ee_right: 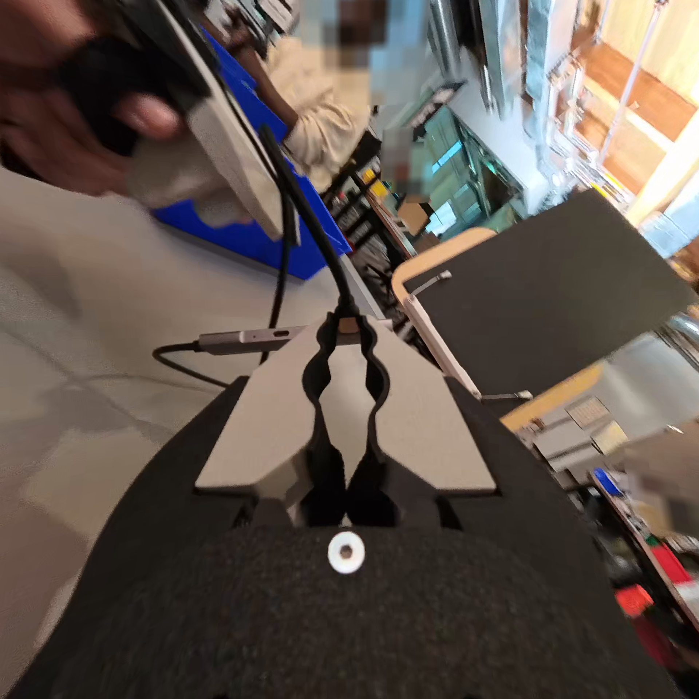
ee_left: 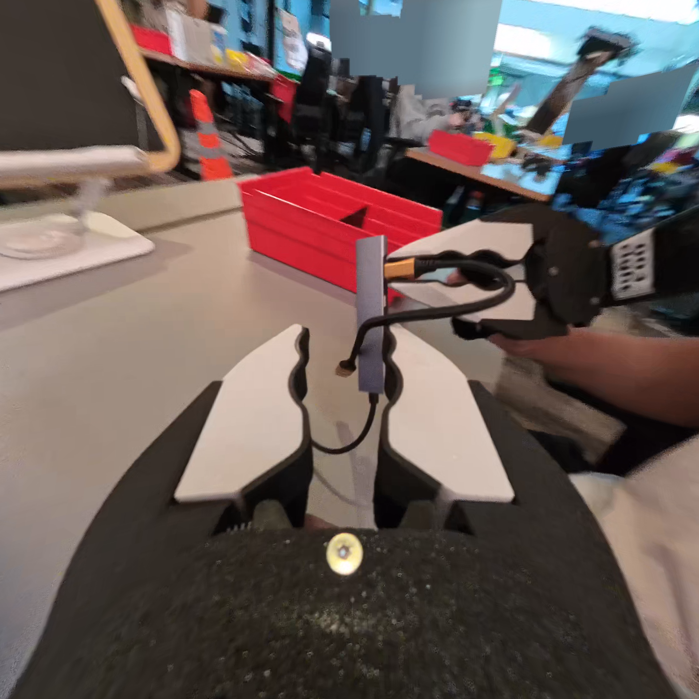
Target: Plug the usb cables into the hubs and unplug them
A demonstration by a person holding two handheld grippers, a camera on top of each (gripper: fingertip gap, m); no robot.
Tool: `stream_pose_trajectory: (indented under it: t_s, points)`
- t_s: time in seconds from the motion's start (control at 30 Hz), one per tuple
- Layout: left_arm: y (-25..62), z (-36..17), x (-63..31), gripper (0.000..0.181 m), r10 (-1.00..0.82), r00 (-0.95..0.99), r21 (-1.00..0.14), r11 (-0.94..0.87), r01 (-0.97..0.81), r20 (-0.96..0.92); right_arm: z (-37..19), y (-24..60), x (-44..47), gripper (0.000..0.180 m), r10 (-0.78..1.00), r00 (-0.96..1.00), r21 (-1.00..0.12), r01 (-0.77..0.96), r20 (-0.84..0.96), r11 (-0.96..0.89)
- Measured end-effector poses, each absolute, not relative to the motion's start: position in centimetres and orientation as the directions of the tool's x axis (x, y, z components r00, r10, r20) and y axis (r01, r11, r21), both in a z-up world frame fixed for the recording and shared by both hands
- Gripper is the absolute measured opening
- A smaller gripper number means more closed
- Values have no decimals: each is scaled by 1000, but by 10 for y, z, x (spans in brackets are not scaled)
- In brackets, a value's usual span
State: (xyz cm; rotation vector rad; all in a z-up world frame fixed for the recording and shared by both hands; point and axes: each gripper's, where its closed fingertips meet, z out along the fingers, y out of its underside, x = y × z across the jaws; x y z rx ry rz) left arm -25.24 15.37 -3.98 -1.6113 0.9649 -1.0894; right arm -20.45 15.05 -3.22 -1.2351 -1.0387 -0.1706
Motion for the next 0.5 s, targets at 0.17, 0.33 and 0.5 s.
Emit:
stream_pose_trajectory:
  t_s: [0.17,0.33,0.5]
  points:
    - [159,-22,-259,38,-897,110,-901,-433,-15,429,-36,140,-215,11,448,481,-654,621,754,432]
    - [188,0,-285,35,-853,124,-862,-498,99,507,-30,131,-219,10,459,477,-661,582,749,474]
    - [232,65,-345,35,-873,278,-907,-338,251,402,-27,140,-208,11,423,523,-672,595,740,441]
